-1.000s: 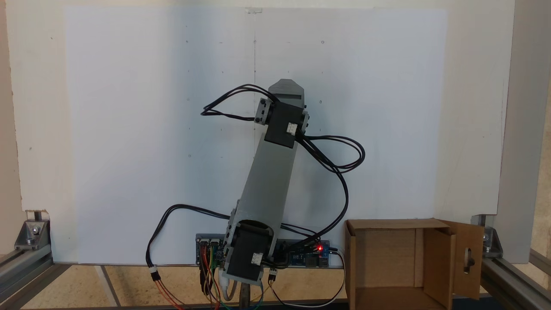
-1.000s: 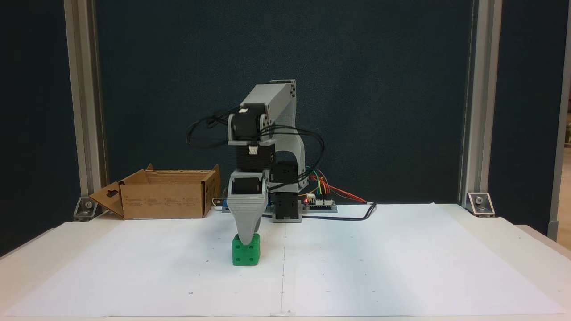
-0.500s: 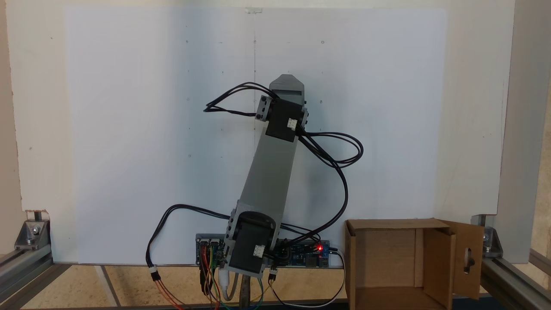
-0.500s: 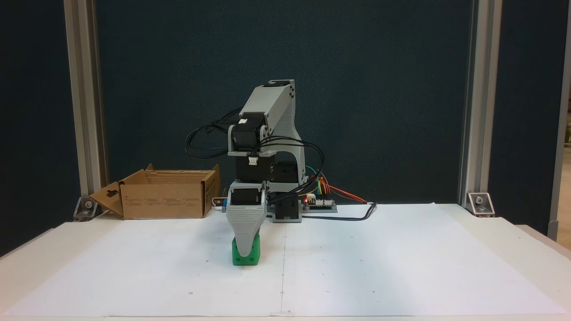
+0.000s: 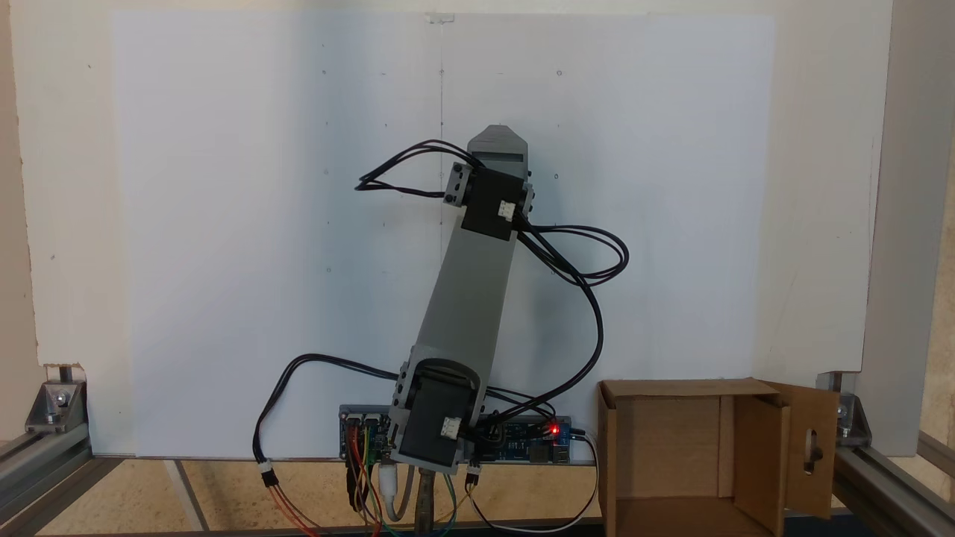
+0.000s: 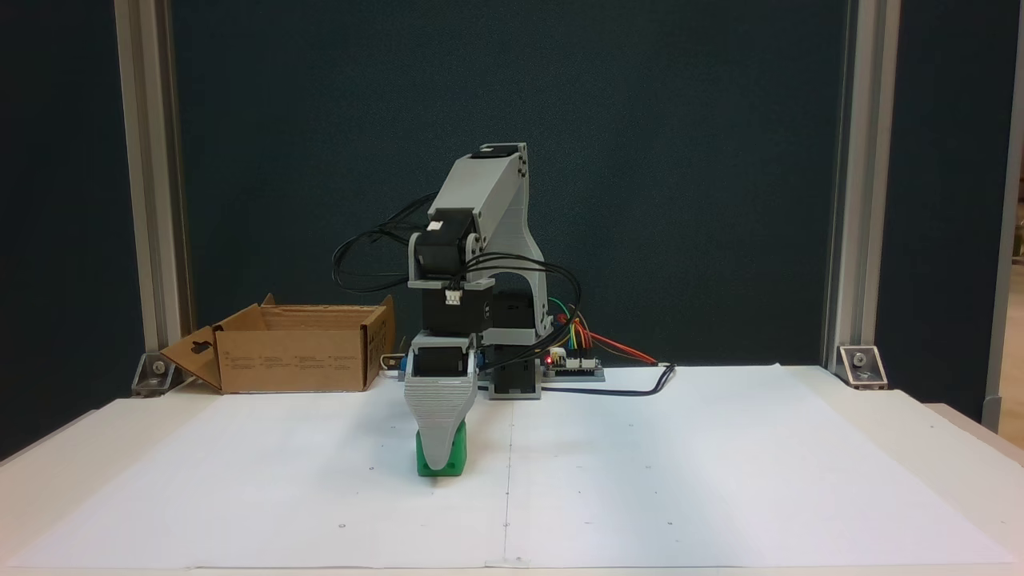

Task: Grasp a green dice and put it in the bin.

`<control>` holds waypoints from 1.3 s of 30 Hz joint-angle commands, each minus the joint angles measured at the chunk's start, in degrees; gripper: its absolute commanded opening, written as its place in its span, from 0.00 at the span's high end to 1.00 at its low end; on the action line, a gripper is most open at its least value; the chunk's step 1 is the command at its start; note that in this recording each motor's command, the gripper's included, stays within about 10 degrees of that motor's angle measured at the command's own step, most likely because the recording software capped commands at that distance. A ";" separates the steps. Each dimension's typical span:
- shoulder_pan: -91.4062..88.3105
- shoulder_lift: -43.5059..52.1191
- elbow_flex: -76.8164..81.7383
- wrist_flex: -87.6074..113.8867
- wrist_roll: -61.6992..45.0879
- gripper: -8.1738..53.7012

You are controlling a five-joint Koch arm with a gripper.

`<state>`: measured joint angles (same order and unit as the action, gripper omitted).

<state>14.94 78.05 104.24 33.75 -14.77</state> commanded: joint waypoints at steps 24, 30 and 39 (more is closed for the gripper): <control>0.97 -1.49 -0.97 -3.25 1.14 0.20; 1.14 -1.67 -0.97 -3.34 1.05 0.20; 1.58 -1.76 -0.97 -3.34 0.88 0.20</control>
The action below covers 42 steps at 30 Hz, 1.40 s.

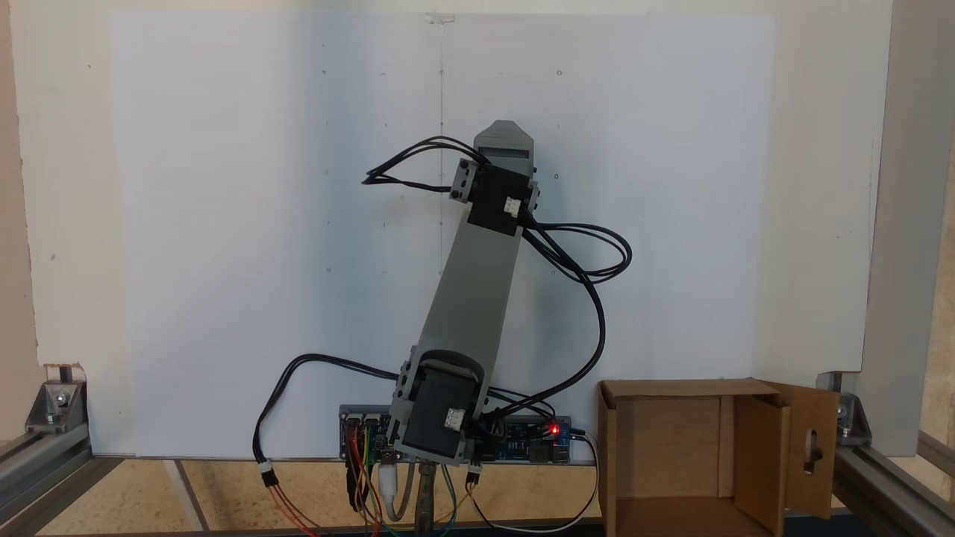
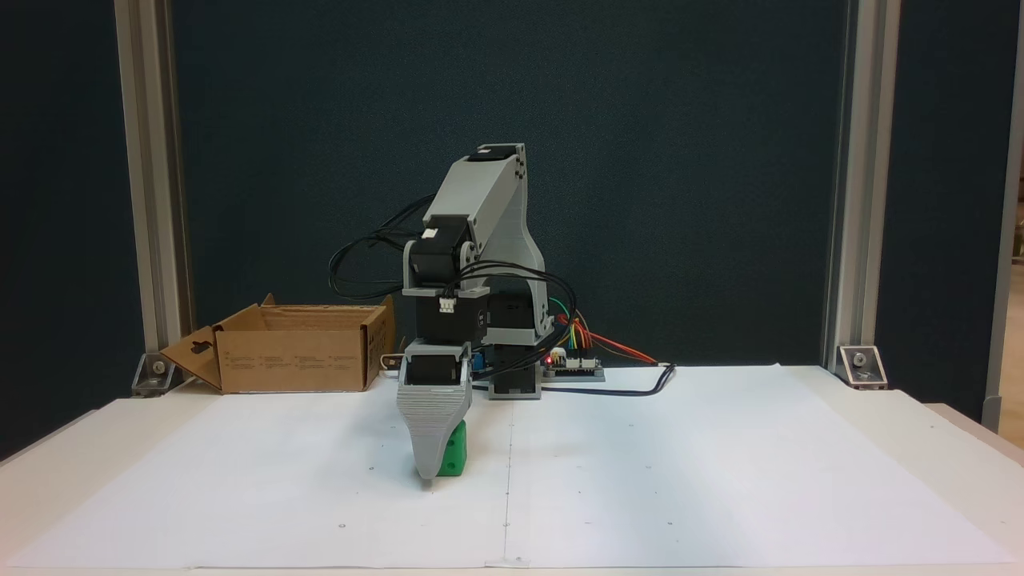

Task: Grasp a green dice and put it in the bin.

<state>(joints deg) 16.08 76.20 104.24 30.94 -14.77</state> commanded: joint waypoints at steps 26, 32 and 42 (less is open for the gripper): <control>0.44 5.89 -8.09 14.83 1.32 0.68; -0.79 15.47 -18.81 33.55 7.12 0.68; 4.13 28.83 -22.94 44.12 8.53 0.68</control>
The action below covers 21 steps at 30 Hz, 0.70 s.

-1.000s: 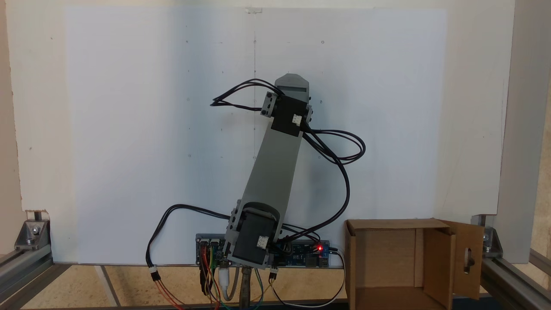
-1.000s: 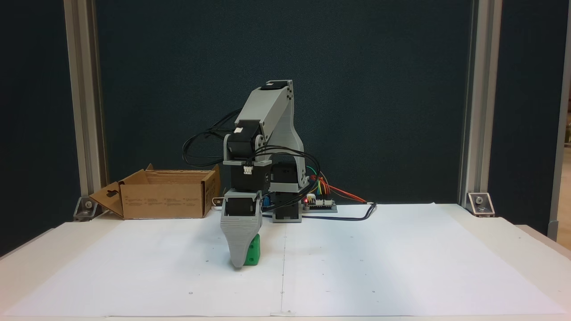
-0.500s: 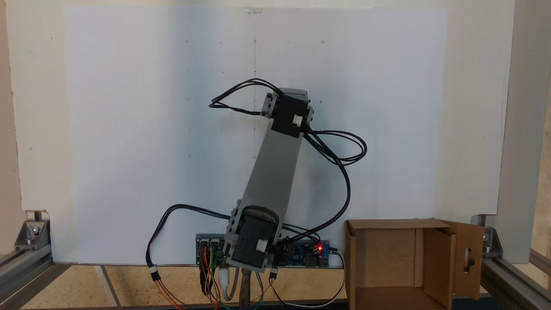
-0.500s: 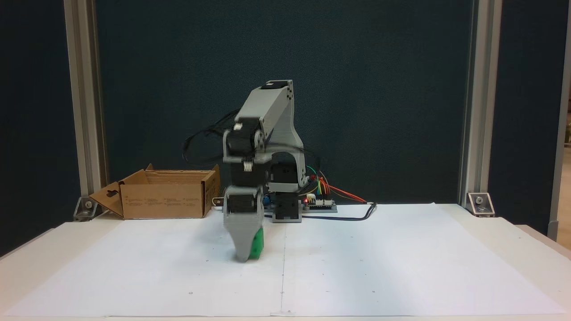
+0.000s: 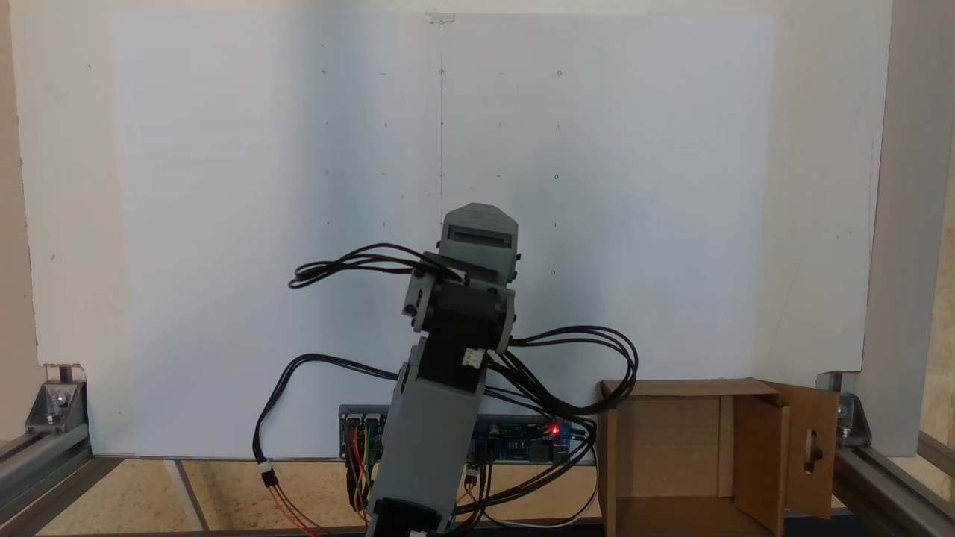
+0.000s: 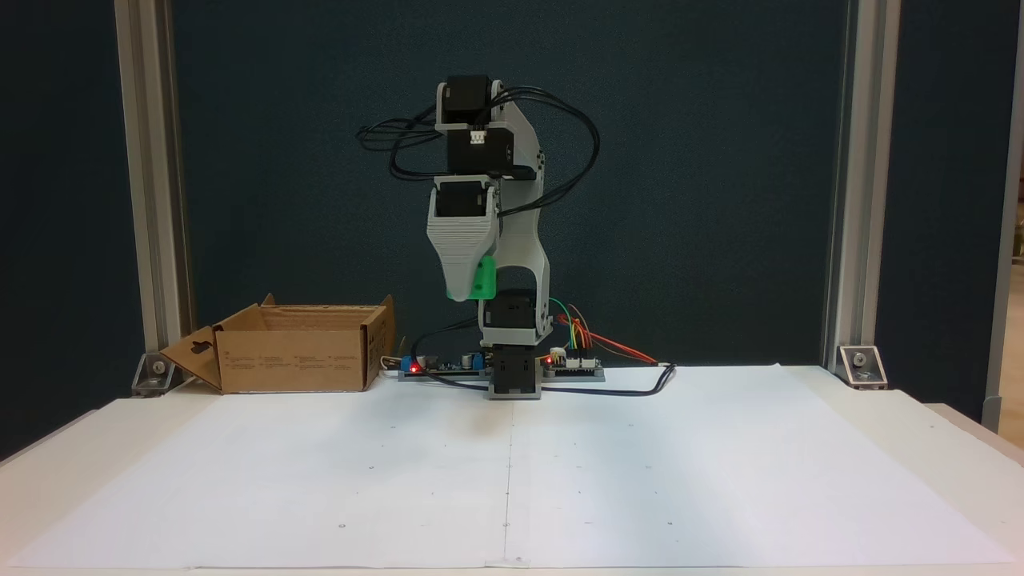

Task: Grasp a green dice and put it in the bin.

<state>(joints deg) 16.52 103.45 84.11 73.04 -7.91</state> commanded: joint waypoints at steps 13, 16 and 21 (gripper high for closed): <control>56.93 -3.25 -6.24 -16.70 -8.09 0.68; 69.24 -7.03 -6.59 -23.55 -10.37 0.68; 86.48 -14.41 -6.59 -33.40 -16.35 0.68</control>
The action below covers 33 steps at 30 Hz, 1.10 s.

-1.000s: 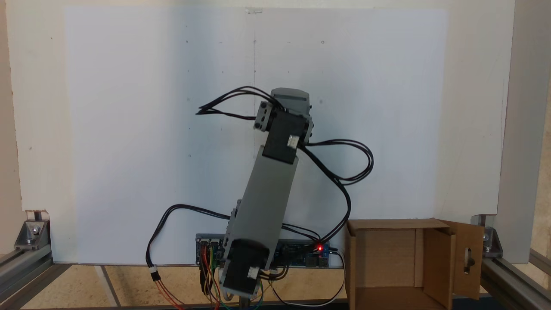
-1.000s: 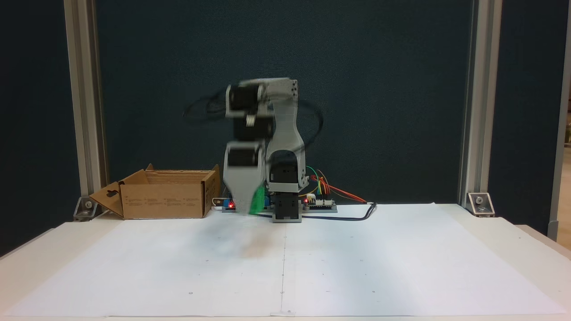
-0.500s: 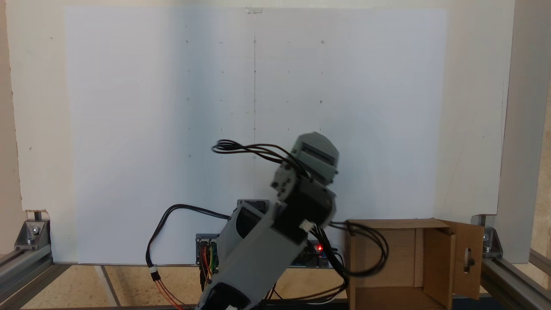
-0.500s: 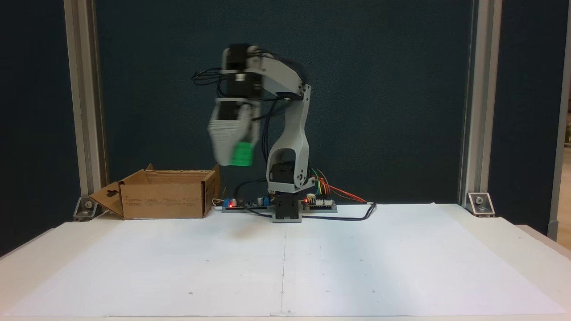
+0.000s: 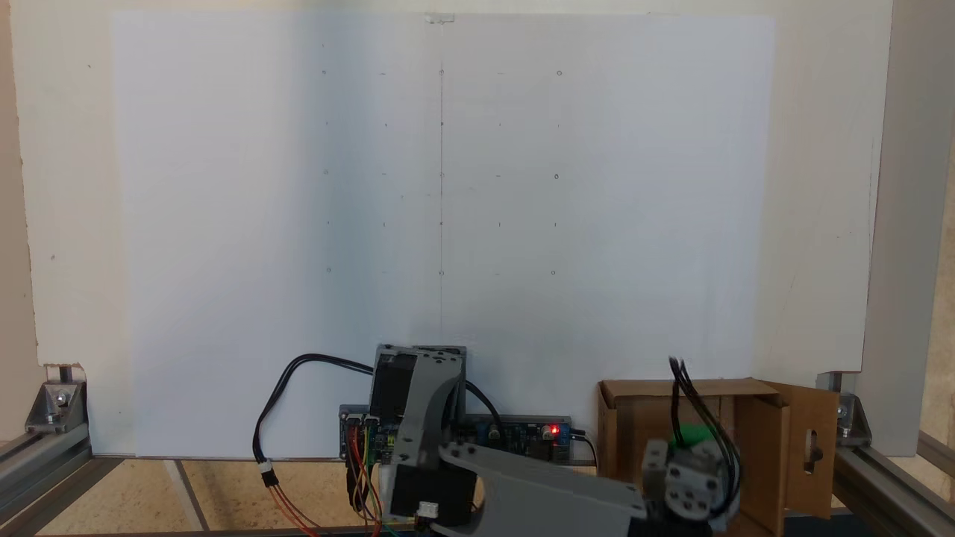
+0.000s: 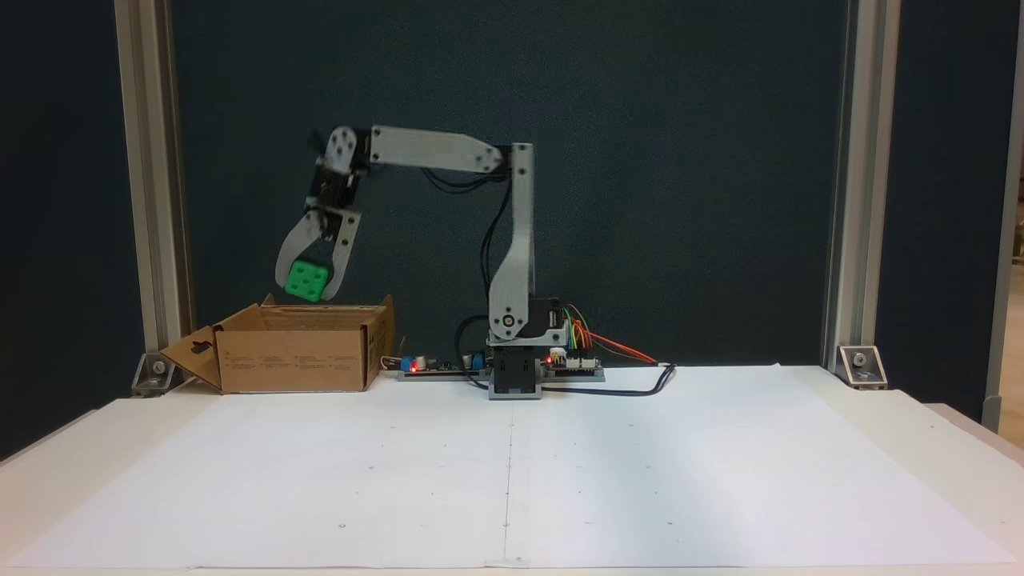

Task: Grasp a green dice and put it in the bin.

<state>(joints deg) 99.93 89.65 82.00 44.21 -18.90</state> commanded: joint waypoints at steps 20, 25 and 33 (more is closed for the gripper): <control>8.35 -12.57 -4.66 -23.12 -8.53 0.25; 1.58 -4.48 -5.10 -23.29 3.58 0.22; -25.21 10.46 -5.01 -23.20 18.81 0.18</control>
<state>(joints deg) 79.63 97.29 81.65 22.76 -3.87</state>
